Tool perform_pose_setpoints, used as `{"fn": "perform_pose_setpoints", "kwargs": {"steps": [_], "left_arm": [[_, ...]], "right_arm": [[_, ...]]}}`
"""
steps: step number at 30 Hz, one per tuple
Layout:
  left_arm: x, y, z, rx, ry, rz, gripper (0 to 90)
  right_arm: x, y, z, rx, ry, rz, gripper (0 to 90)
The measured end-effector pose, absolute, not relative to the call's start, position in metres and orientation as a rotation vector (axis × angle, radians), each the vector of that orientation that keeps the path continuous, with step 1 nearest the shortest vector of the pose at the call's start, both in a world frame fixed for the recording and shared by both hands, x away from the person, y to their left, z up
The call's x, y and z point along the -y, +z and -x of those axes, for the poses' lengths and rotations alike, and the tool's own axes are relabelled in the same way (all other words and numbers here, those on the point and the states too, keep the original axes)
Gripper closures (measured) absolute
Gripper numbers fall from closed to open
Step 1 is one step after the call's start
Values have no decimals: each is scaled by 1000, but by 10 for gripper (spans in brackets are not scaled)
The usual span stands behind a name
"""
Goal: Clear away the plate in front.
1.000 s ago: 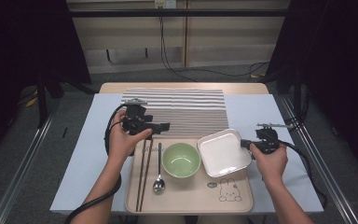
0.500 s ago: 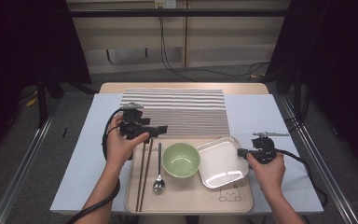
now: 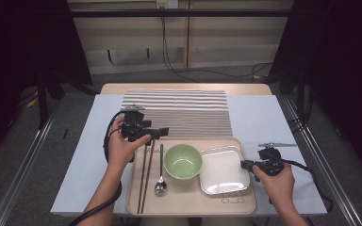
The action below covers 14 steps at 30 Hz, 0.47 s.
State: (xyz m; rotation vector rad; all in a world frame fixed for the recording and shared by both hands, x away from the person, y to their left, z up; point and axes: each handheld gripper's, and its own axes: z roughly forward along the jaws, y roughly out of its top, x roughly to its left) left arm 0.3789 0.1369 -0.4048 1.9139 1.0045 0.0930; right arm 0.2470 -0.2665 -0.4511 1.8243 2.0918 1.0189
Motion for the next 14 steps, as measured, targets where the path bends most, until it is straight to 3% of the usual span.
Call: {"fn": "perform_pose_setpoints", "kwargs": {"steps": [8, 14], "left_arm": [[-141, -405, -380, -1015, 104, -1910, 107], [-147, -406, -381, -1029, 117, -1905, 101]], "right_arm": [[271, -448, -245, -2038, 1152, -1603, 437], [276, -444, -253, -2040, 1193, -1546, 270]]}}
